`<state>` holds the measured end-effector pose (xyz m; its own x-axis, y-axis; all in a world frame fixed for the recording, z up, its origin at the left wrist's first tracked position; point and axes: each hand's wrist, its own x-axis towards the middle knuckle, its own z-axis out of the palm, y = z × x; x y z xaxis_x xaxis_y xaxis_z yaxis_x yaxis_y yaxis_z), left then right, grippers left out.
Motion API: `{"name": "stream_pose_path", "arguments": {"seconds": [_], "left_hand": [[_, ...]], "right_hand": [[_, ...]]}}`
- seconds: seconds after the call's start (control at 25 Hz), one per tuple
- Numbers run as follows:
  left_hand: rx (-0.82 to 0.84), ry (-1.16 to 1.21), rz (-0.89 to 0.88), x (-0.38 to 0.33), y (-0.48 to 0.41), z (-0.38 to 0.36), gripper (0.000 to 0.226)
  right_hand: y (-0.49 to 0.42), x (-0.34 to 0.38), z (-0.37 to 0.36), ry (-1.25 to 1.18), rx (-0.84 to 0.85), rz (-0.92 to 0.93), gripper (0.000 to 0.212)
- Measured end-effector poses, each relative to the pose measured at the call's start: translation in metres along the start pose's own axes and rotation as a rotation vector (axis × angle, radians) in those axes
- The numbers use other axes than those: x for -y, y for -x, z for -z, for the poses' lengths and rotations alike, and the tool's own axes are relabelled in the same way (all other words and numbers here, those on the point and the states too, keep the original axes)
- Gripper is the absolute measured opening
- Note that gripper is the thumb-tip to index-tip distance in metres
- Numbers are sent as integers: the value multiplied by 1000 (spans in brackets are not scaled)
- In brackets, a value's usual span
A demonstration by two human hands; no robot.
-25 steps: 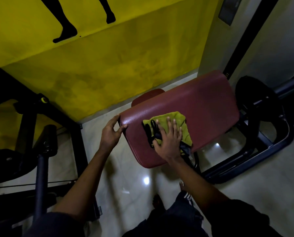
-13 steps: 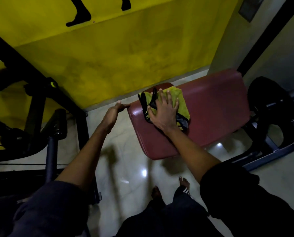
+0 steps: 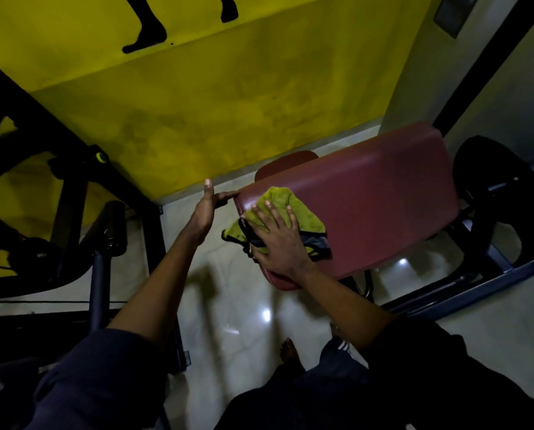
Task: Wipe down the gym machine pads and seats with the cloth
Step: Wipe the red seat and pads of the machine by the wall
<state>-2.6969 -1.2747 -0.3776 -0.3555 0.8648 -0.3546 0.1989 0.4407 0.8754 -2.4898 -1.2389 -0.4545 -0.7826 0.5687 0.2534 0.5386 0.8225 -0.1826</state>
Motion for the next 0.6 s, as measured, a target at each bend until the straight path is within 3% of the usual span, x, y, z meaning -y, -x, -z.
{"name": "stream_pose_path", "arguments": {"seconds": [0.24, 0.48, 0.6], "left_hand": [[-42, -19, -33, 9, -3, -5, 80], [-44, -57, -50, 7, -9, 0, 82], [-10, -85, -40, 3, -9, 5, 86]], "right_hand": [[53, -22, -13, 22, 41, 273, 70], [23, 21, -11, 70, 126, 187, 59], [20, 30, -11, 144, 197, 227, 56]]}}
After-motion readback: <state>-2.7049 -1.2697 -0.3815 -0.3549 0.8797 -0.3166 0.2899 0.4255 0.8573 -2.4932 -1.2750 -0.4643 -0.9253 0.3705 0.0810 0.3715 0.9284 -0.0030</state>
